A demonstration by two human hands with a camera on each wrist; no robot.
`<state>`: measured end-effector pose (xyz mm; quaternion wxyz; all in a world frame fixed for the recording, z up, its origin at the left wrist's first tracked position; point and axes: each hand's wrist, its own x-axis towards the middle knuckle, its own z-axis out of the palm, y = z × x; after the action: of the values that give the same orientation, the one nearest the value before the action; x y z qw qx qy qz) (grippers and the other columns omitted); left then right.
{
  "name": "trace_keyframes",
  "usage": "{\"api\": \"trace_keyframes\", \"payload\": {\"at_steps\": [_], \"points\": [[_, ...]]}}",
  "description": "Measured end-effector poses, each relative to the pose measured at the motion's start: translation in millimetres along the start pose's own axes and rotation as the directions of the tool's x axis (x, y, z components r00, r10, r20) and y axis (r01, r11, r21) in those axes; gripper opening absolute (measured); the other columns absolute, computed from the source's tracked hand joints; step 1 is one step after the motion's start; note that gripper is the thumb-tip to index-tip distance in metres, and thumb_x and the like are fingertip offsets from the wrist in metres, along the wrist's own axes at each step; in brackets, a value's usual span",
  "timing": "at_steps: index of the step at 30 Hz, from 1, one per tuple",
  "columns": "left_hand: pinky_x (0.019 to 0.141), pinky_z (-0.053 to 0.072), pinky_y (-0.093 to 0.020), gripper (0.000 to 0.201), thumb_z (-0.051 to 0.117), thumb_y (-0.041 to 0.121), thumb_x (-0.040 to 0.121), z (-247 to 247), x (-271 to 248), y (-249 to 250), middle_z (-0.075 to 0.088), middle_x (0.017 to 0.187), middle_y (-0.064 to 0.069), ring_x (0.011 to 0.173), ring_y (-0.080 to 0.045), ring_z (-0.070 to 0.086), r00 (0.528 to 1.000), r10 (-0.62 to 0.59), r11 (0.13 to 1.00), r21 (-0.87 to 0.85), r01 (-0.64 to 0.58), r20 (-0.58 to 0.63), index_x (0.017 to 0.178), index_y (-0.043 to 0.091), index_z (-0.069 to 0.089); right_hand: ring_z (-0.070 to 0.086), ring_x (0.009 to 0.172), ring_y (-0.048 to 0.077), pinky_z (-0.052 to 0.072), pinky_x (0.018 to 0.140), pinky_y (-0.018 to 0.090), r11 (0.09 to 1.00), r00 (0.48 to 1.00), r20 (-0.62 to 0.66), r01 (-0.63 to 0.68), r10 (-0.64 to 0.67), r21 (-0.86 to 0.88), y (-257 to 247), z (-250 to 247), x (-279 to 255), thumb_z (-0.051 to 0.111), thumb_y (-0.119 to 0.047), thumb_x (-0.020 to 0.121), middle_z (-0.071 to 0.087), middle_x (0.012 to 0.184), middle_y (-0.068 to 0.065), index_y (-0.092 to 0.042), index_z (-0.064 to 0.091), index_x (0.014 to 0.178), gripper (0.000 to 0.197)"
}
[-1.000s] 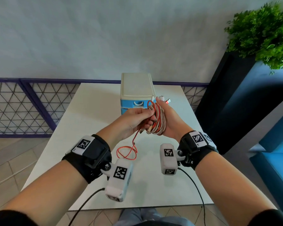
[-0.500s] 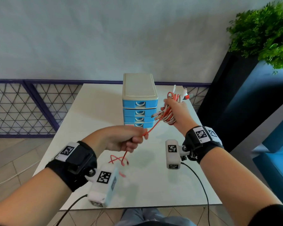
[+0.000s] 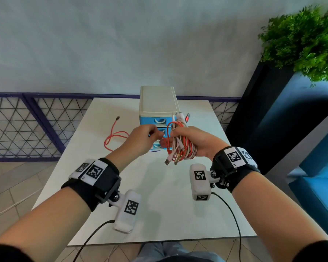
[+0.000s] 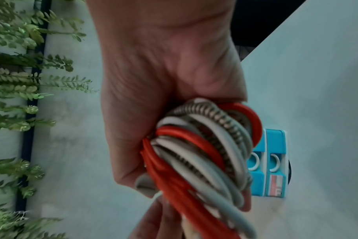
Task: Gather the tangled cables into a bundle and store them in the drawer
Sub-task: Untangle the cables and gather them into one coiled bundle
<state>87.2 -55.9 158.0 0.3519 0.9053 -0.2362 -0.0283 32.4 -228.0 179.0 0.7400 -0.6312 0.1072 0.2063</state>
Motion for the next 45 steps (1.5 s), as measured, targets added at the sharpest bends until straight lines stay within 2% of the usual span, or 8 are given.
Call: {"api": "trace_keyframes", "payload": {"at_steps": [5,8,12,16,31,37,40,45], "points": [[0.053,0.036,-0.016,0.027,0.059,0.038,0.090,-3.4,1.8,2.6,0.058,0.071,0.006,0.064,-0.009,0.051,0.998,0.003,0.997,-0.081,-0.008,-0.063,0.085,0.012,0.060,0.072,0.081,0.025,0.058,0.075,0.038,0.999,1.000,0.008,0.007,-0.007,-0.036,2.3,3.4,-0.8,0.053,-0.008,0.091,0.071,0.087,0.017,0.003,0.063,0.097,0.016],[0.046,0.033,-0.023,0.042,0.048,0.047,0.094,-12.6,0.5,-3.0,0.051,0.060,0.000,0.049,-0.013,0.041,0.964,-0.201,0.967,-0.119,0.223,0.171,0.073,0.012,0.058,0.067,0.066,0.020,0.057,0.071,0.035,0.996,0.994,-0.091,0.050,-0.057,-0.073,3.8,-7.4,0.2,0.056,-0.009,0.089,0.067,0.075,0.012,-0.004,0.063,0.078,0.014],[0.043,0.036,-0.018,0.028,0.039,0.031,0.101,-25.6,-7.9,-8.8,0.036,0.053,0.008,0.041,-0.007,0.030,0.781,-0.229,0.453,-0.647,0.614,0.581,0.081,0.017,0.053,0.064,0.063,0.020,0.055,0.070,0.038,0.989,0.965,-0.237,0.082,-0.110,-0.125,10.2,-21.7,4.2,0.061,-0.017,0.088,0.065,0.071,0.009,-0.009,0.060,0.078,0.013],[0.059,0.053,-0.020,0.018,0.044,0.020,0.097,-21.7,-13.0,8.2,0.056,0.069,0.006,0.055,-0.006,0.052,0.824,-0.018,0.243,-0.797,0.553,0.566,0.098,0.015,0.062,0.063,0.057,0.020,0.055,0.061,0.034,0.989,0.963,-0.240,0.098,-0.121,-0.108,16.0,-15.5,7.6,0.067,-0.029,0.087,0.065,0.066,0.006,-0.009,0.060,0.088,0.021],[0.058,0.056,-0.018,0.015,0.074,0.025,0.079,8.2,-11.4,36.4,0.072,0.071,0.000,0.057,-0.007,0.063,0.865,-0.166,0.495,-0.718,0.489,0.474,0.074,0.011,0.073,0.059,0.061,0.021,0.051,0.061,0.030,0.969,0.994,0.079,0.053,-0.074,0.240,14.1,1.7,-1.7,0.055,-0.052,0.085,0.062,0.076,0.011,-0.012,0.071,0.097,0.044],[0.056,0.044,-0.023,0.025,0.068,0.036,0.085,9.8,-14.0,33.3,0.062,0.066,-0.001,0.049,-0.010,0.052,0.863,-0.184,0.671,-0.581,0.460,0.471,0.071,0.014,0.068,0.056,0.043,0.019,0.050,0.049,0.029,0.994,0.972,-0.207,0.111,-0.108,0.005,12.5,4.8,5.9,0.061,-0.013,0.087,0.055,0.053,0.010,-0.006,0.054,0.078,0.013],[0.047,0.032,-0.019,0.032,0.050,0.042,0.095,5.5,-23.8,27.1,0.043,0.054,0.007,0.042,-0.007,0.034,0.779,-0.130,0.645,-0.545,0.536,0.613,0.073,0.019,0.054,0.059,0.050,0.018,0.049,0.054,0.030,0.990,0.920,-0.366,0.139,-0.137,-0.020,6.2,-7.5,7.8,0.061,-0.013,0.085,0.061,0.061,0.006,-0.009,0.055,0.082,0.007],[0.054,0.031,-0.022,0.035,0.038,0.041,0.100,0.8,-44.7,-5.9,0.033,0.058,0.006,0.045,-0.008,0.028,0.504,-0.056,0.713,-0.319,0.625,0.862,0.076,0.020,0.054,0.064,0.064,0.018,0.051,0.082,0.040,0.967,0.913,-0.378,0.215,-0.151,0.135,-6.8,-29.5,-1.0,0.059,-0.014,0.087,0.067,0.068,0.003,-0.010,0.061,0.083,0.006]]}}
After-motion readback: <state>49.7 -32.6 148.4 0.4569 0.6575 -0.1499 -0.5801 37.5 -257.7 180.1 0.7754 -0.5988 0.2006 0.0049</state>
